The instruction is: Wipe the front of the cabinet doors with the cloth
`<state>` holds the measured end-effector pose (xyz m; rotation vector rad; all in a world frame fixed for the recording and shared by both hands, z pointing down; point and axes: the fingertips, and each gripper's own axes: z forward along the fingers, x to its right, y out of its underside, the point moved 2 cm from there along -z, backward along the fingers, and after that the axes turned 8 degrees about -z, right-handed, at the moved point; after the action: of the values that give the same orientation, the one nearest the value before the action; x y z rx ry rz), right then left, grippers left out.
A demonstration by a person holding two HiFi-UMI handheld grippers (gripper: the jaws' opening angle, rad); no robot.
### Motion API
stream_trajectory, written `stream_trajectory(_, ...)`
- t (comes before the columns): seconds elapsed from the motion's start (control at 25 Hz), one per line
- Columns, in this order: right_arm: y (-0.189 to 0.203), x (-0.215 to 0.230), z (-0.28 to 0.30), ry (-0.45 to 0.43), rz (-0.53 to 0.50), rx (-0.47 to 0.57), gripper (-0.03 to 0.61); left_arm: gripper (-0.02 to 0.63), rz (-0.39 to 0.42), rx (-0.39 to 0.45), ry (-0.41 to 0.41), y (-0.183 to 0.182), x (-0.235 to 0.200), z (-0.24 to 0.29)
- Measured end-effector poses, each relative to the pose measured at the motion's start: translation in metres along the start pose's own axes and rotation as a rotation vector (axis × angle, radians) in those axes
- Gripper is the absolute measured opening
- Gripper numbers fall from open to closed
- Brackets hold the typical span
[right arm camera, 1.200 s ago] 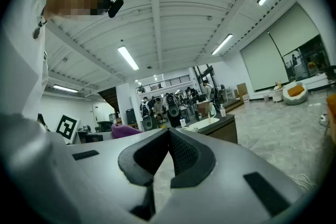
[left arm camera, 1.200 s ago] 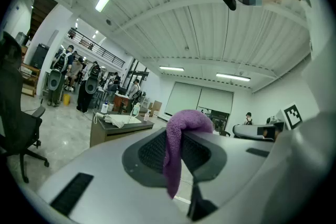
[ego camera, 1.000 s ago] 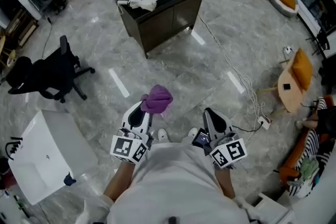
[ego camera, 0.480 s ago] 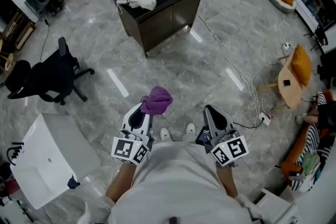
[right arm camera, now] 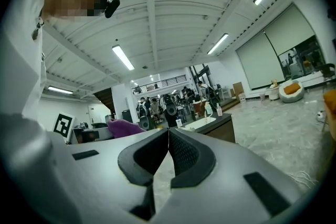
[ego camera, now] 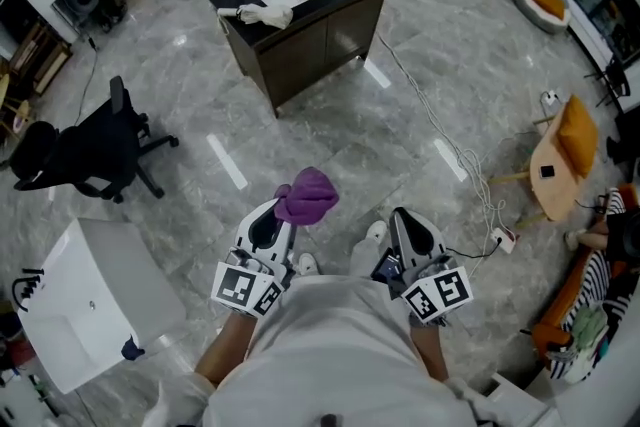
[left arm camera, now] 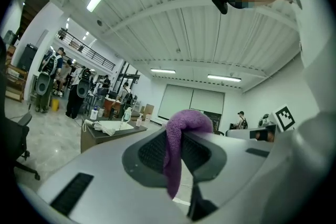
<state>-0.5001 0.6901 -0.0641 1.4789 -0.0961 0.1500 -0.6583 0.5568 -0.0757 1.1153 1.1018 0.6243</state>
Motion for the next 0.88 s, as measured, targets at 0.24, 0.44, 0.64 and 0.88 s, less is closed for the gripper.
stream_trajectory(0.24,-0.005,0.075,0.006,-0.033,-0.031,-0.02,0.026,0.057,0.041,-0.021,-0.032,0.016,0.035,0.072)
stream_trajectory(0.44,-0.015,0.151,0.01,-0.075,-0.047,-0.031,0.026,0.057,0.031,-0.001,-0.068,0.018,0.065,0.141)
stream_trajectory(0.64,-0.028,0.218,0.006,-0.106,-0.05,-0.027,0.026,0.057,-0.024,0.033,-0.132,0.026,0.089,0.193)
stream_trajectory(0.88,-0.038,0.28,-0.001,-0.081,-0.05,0.004,0.026,0.057,-0.063,0.054,-0.145,0.042,0.115,0.244)
